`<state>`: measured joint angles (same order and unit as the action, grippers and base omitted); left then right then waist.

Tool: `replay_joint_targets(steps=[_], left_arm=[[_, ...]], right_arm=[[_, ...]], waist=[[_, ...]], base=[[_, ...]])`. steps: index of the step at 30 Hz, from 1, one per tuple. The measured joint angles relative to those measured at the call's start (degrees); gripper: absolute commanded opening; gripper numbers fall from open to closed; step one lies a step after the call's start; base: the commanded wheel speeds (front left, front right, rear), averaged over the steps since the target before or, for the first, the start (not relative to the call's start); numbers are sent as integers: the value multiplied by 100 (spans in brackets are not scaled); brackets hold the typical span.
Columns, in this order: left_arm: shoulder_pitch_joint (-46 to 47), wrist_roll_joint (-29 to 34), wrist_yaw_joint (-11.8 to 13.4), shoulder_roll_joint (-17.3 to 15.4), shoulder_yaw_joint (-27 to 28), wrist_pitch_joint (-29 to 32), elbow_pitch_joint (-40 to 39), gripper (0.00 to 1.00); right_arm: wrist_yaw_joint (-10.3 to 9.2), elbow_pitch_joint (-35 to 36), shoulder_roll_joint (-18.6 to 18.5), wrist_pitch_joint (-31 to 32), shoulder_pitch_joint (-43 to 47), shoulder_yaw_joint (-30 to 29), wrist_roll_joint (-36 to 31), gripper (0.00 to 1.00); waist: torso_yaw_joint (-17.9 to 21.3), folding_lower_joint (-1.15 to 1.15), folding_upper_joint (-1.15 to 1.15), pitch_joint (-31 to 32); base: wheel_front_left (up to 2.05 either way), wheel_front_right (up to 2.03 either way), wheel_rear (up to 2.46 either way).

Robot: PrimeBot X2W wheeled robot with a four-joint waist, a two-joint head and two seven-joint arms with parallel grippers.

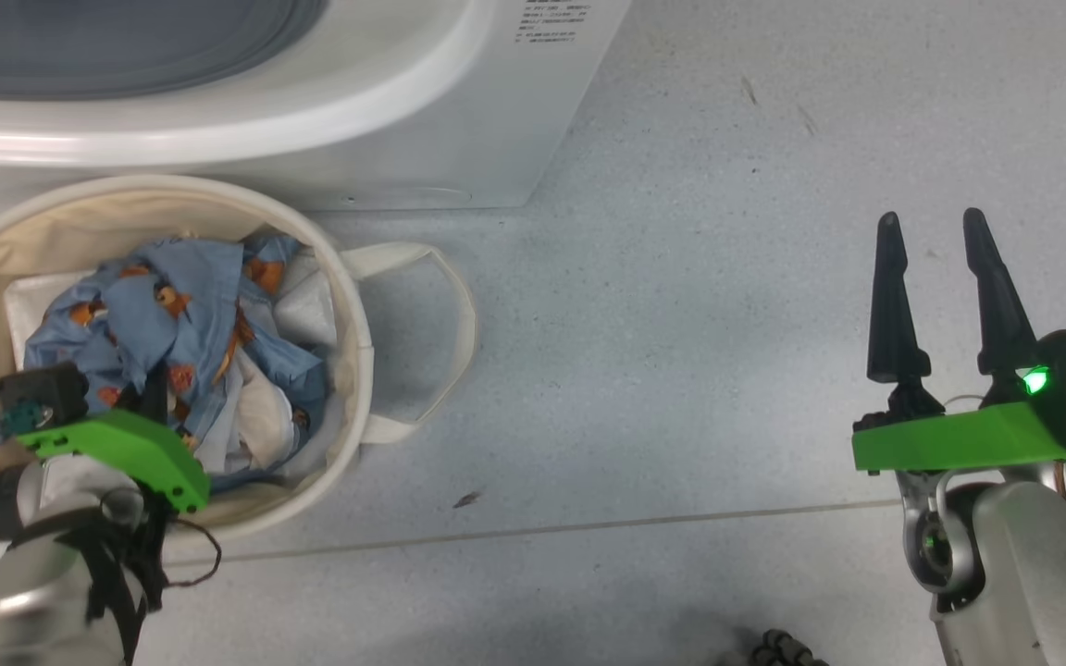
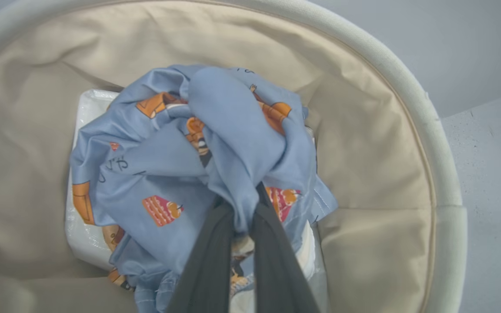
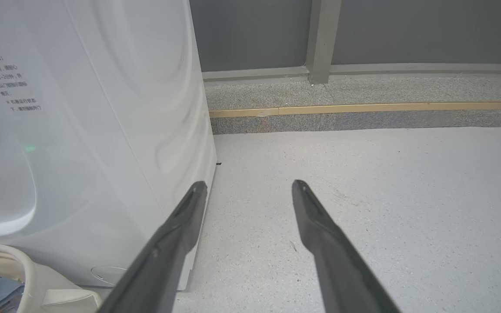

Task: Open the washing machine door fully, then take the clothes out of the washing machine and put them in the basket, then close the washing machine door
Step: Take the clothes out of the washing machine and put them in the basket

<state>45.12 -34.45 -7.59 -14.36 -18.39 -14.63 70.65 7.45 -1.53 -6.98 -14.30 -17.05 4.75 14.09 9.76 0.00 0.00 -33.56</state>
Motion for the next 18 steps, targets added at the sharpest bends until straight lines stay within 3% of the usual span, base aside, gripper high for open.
replay_joint_targets(steps=[2,3,4,5,14,18], left_arm=[[91,-54,0,0,-86,0,33,0],[140,-54,0,3,-109,0,37,22],[185,-74,-1,3,-116,-1,40,86],[222,-121,-1,1,-116,-2,40,100],[59,-199,-1,-3,-246,-2,124,100],[-286,-213,-1,-4,-376,-2,-213,100]], right_arm=[[-1,21,0,0,-1,-2,0,100],[-1,20,0,0,-2,-4,0,100],[0,21,0,0,-5,-2,0,100],[-1,21,0,0,-6,-3,0,100],[0,-234,20,0,-9,192,15,100],[0,-415,41,0,-5,266,87,100]], waist=[[-2,0,0,-44],[-12,0,0,-45],[-21,0,0,-35],[-30,0,0,-22],[-98,0,0,434],[-171,0,0,755]], base=[[0,0,0],[0,0,0],[0,0,0],[0,0,0],[0,0,0],[0,0,0]])
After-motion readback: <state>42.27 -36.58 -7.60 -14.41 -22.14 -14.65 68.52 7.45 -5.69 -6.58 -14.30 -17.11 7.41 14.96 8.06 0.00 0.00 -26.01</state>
